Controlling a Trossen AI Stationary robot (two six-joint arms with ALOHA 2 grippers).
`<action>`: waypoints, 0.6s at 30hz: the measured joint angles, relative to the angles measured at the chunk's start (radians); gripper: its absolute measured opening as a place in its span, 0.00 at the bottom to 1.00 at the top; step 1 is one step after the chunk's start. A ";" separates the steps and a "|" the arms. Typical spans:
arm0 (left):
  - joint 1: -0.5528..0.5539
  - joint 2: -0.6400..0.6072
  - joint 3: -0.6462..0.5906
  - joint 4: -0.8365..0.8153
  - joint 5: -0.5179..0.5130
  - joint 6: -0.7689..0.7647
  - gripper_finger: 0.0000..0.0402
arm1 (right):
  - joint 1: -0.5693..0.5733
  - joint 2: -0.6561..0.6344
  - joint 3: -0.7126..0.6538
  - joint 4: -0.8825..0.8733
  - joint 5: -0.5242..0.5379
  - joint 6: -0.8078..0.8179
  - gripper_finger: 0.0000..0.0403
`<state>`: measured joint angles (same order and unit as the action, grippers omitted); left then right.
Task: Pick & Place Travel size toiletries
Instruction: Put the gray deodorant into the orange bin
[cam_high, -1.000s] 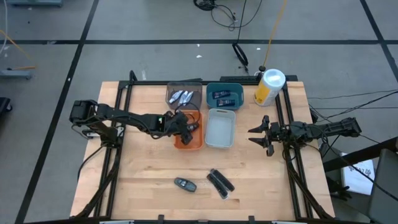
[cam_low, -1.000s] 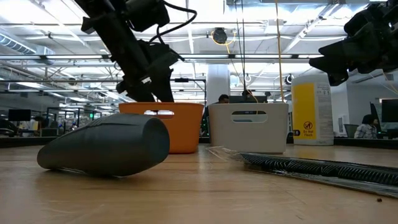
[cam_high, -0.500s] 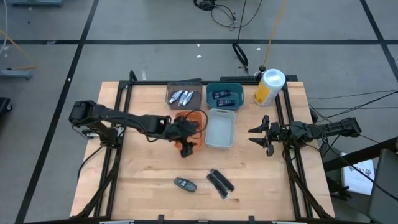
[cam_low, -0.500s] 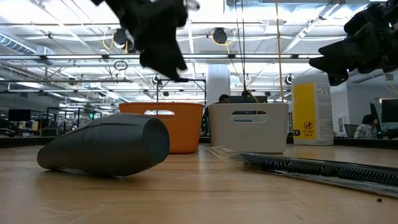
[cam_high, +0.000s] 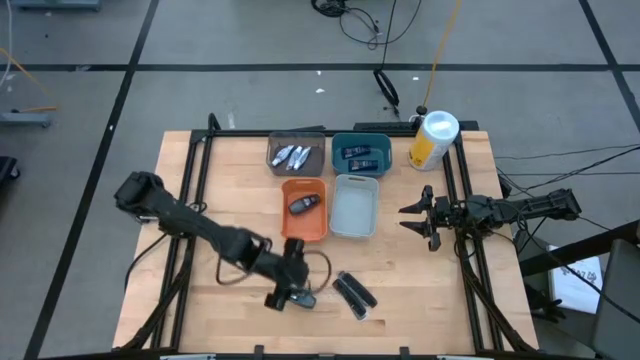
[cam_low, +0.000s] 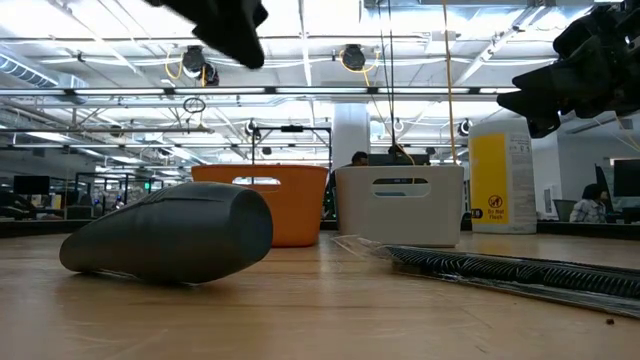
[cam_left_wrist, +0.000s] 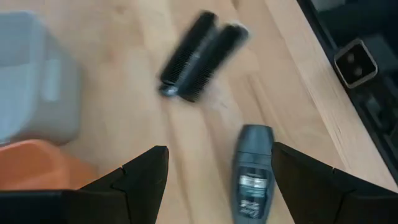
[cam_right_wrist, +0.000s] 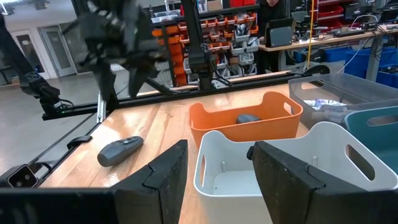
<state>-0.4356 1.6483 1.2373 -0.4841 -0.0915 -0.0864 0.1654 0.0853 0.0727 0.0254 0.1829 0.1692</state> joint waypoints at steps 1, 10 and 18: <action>-0.016 0.021 0.000 0.012 -0.003 0.000 0.69 | 0.000 0.000 0.000 0.001 0.000 0.000 0.42; -0.073 0.191 -0.001 0.068 0.131 -0.051 0.69 | 0.000 0.000 0.000 0.004 0.002 0.002 0.42; -0.057 0.202 -0.001 0.061 0.109 -0.023 0.69 | 0.000 0.005 0.000 0.005 0.003 0.002 0.42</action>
<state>-0.4927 1.8500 1.2366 -0.4229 0.0174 -0.1089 0.1654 0.0898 0.0727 0.0303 0.1860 0.1715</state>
